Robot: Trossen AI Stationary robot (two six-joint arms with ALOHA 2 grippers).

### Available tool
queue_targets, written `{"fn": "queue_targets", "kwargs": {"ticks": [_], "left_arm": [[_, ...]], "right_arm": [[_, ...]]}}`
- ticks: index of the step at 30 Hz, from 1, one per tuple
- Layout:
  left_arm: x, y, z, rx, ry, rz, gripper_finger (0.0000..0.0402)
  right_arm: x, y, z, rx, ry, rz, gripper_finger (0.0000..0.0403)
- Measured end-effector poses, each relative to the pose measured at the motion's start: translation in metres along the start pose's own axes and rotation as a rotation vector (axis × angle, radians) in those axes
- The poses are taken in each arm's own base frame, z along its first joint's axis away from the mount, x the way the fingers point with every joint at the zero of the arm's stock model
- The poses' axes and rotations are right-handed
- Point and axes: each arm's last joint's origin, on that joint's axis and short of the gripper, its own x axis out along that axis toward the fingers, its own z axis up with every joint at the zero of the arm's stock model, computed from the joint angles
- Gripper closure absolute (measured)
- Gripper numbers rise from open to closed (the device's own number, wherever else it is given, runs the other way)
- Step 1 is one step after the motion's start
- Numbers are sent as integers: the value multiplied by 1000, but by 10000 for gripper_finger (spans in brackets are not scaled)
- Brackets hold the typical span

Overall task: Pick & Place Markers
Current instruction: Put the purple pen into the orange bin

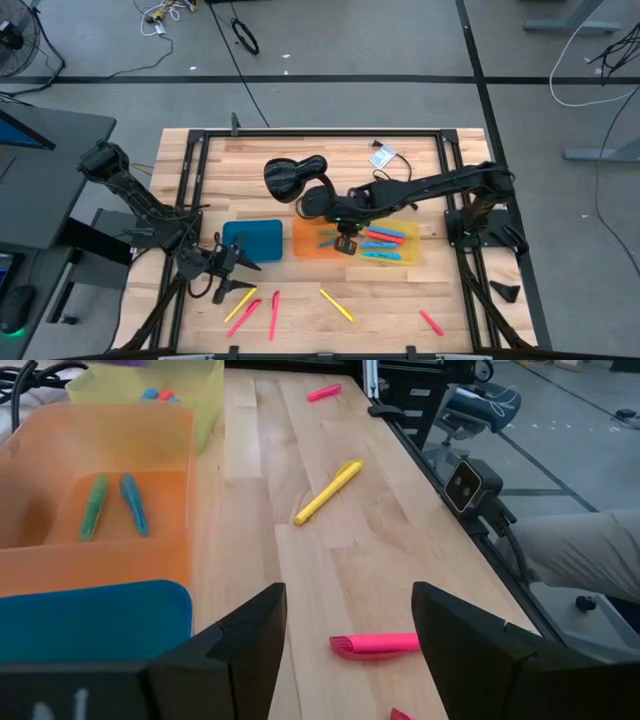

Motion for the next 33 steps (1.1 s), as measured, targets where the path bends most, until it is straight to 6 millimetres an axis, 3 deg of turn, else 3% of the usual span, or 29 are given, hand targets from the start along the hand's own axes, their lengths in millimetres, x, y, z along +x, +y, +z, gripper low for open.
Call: {"fn": "queue_targets", "kwargs": {"ticks": [15,27,33], "left_arm": [[0,-1,1,-7,-12,-6,180],[0,-1,1,-8,-14,-7,180],[0,-1,1,-14,-5,-30,180]], "right_arm": [[37,23,67,-147,63,-19,383],[43,25,70,-157,102,-29,381],[43,29,70,-163,83,-23,350]]}}
